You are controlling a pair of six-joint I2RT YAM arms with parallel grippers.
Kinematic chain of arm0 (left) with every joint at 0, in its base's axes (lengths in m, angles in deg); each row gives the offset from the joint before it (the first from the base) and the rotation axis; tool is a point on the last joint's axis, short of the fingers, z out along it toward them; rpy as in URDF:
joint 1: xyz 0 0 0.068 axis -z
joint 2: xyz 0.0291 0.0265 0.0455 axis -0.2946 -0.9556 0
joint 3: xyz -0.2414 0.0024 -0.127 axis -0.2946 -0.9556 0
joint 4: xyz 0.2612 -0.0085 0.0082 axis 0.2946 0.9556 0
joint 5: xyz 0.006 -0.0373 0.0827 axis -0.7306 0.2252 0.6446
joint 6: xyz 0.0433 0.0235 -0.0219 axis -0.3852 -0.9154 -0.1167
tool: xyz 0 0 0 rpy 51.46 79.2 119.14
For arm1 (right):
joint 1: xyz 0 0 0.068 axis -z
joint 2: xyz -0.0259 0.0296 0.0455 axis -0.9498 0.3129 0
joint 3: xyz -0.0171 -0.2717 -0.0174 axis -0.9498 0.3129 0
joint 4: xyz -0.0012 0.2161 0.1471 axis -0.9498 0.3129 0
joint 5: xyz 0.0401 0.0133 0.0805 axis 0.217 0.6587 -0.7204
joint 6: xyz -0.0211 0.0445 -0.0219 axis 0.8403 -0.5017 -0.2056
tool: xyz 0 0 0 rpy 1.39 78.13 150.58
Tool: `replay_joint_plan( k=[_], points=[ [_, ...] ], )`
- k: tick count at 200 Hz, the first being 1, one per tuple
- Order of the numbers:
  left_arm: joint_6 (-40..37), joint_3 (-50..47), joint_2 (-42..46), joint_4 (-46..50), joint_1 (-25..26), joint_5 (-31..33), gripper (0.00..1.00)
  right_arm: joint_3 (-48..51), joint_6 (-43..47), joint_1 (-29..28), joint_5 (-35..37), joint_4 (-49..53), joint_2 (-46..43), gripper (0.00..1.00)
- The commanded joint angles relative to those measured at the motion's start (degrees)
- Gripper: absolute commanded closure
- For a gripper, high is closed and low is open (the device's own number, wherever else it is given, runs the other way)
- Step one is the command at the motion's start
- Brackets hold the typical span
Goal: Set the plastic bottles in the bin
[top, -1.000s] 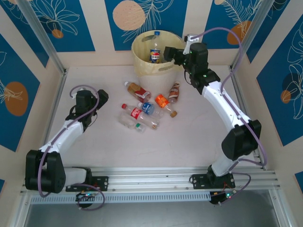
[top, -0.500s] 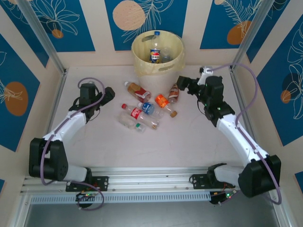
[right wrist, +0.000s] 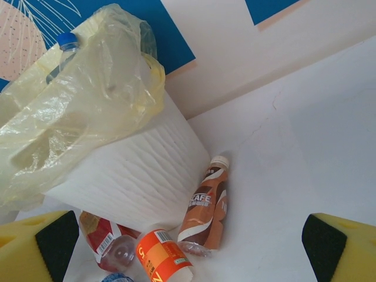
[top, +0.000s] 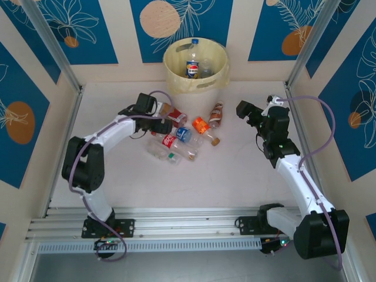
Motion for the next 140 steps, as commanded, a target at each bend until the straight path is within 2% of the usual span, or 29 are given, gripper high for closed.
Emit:
replay_joint_plan(
  k=[1, 19, 45, 58, 69, 89, 115, 140],
  points=[
    [-7.7, 2.9, -2.4, 5.4, 0.5, -2.6, 0.00, -0.3, -1.0, 0.5, 1.3, 1.0, -0.6, 0.01],
    [-8.3, 3.8, -4.1, 4.2, 0.7, -4.0, 0.01, -0.4, -1.4, 0.7, 1.4, 1.6, -0.7, 0.00],
    [-4.9, 7.2, -7.3, 4.7, 0.6, -0.7, 0.02, -0.6, -1.7, 0.9, 1.2, 2.7, -1.0, 0.00],
    [-2.6, 9.4, -8.4, 6.4, 0.6, -4.1, 0.07, -0.5, -1.7, 0.9, 1.4, 3.3, -1.2, 0.00],
    [-0.8, 7.8, -7.3, 4.4, 1.3, -4.8, 0.07, -0.6, -1.5, 1.0, 1.6, 4.0, -1.5, 0.00],
    [2.9, 4.3, -3.9, 3.7, 2.3, -1.3, 0.06, -0.4, -1.4, 1.1, 1.9, 4.8, -2.0, 0.01],
    [19.5, 1.0, 2.9, 8.2, 2.5, 3.2, 0.03, 0.0, -1.3, 1.3, 2.2, 4.9, -2.7, 0.00],
    [35.0, -9.5, 11.3, 3.4, 3.6, 3.2, 0.00, 1.1, -1.7, 1.4, 2.7, 3.5, -2.6, 0.00]
  ],
)
